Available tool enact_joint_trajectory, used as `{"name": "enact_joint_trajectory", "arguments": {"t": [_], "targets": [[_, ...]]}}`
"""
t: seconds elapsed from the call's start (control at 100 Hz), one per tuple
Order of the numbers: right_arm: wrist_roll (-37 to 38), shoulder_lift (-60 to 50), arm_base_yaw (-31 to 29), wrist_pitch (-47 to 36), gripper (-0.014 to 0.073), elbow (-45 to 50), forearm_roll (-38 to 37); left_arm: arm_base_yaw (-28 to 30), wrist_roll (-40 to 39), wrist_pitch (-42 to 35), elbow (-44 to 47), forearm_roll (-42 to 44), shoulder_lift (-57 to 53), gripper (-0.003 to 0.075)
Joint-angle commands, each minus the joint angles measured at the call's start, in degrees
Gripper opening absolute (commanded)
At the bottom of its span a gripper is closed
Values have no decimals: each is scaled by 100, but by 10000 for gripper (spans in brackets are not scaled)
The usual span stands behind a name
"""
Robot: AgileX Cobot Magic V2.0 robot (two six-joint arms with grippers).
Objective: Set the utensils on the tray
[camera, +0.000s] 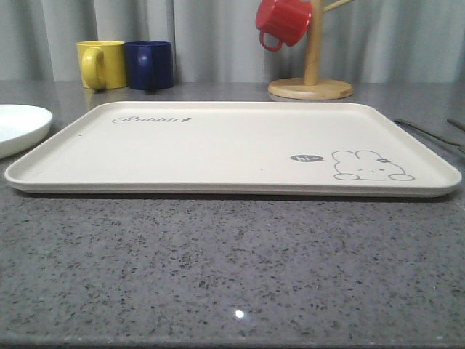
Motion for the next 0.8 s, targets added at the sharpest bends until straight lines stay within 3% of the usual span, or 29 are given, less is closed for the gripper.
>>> {"name": "enact_joint_trajectory", "arguments": {"t": [0.0,0.41,0.6,0.79], "targets": [[-49,-137,-35,-430,-68,-106,-22,16,-43,-467,236,-5,-196,-17],[-49,-137,-35,-430,-68,-106,-22,16,-43,-360,-16,-254,-196,-17],[-49,-137,-35,-430,-68,-106,-22,16,-43,668,-1088,-389,53,-17],[-49,-137,-35,-430,-68,-106,-22,16,-43,1908,-2606,-361,1015,-17]]}}
